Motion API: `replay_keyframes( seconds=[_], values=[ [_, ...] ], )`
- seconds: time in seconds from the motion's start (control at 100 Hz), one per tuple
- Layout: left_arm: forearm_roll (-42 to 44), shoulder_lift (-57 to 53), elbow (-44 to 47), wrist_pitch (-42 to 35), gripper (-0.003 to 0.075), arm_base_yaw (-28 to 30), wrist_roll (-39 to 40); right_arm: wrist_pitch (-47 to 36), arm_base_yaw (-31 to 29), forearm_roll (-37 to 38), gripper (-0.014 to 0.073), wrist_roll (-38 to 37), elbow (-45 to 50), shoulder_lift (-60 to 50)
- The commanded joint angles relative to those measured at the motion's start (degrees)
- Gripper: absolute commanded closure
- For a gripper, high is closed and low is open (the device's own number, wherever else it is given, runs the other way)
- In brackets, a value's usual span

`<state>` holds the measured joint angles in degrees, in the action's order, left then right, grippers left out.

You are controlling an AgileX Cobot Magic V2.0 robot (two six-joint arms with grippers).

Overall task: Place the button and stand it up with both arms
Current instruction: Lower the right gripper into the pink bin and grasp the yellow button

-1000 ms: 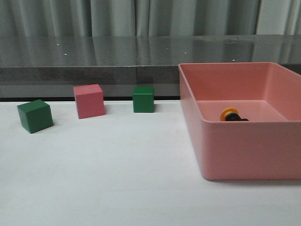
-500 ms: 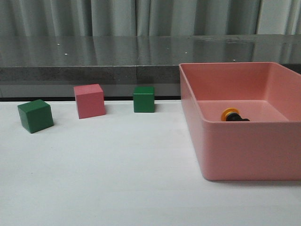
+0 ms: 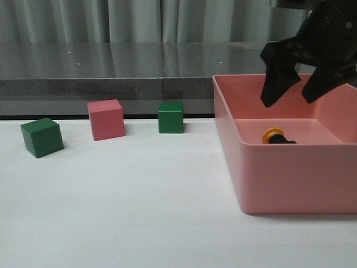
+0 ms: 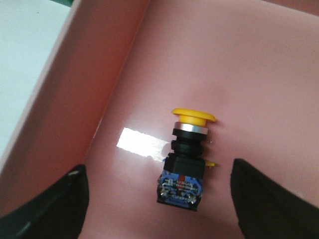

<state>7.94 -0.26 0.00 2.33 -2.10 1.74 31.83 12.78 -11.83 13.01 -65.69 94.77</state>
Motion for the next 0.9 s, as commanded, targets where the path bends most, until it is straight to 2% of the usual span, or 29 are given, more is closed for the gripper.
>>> replay_keyframes(
  seconds=[0.0,0.31,0.37,0.42,0.53,0.55,0.56,0.61,0.66,0.71,0.89],
  values=[
    [-0.61,-1.75,2.59,-4.47,0.074,-0.04,0.33,-4.16,-0.02,0.58,-0.0003,0.84,-2.01,0.02],
    [-0.61,-1.75,2.59,-4.47,0.074,-0.04,0.33,-6.41,-1.71,2.02,-0.0001,0.84,-2.01,9.61],
    [-0.61,-1.75,2.59,-4.47,0.074,-0.04,0.33,-6.28,-1.7,2.02,0.0024,0.84,-2.01,10.64],
    [-0.61,-1.75,2.59,-4.47,0.074,-0.04,0.33,-6.28,-1.7,2.02,0.0088,0.84,-2.01,10.98],
    [-0.61,-1.75,2.59,-4.47,0.074,-0.04,0.33,-5.47,-1.7,2.02,0.0365,0.84,-2.01,11.0],
    [-0.61,-1.75,2.59,-4.47,0.074,-0.04,0.33,-5.05,-1.7,2.02,0.0441,0.84,-2.06,10.88],
    [-0.61,-1.75,2.59,-4.47,0.074,-0.04,0.33,-5.05,-1.7,2.02,0.0441,0.84,-2.06,10.88],
    [-0.61,-1.75,2.59,-4.47,0.074,-0.04,0.33,-4.04,-1.7,2.02,0.0571,0.84,-2.13,10.58],
    [-0.61,-1.75,2.59,-4.47,0.074,-0.04,0.33,-3.1,-1.7,2.02,0.0648,0.84,-2.13,9.53],
    [-0.61,-1.75,2.59,-4.47,0.074,-0.04,0.33,-2.69,-1.64,2.02,0.0684,0.84,-2.13,7.74],
    [-0.61,-1.75,2.59,-4.47,0.074,-0.04,0.33,-1.96,1.39,2.02,0.0675,4.35,-5.21,-2.48]
  ],
)
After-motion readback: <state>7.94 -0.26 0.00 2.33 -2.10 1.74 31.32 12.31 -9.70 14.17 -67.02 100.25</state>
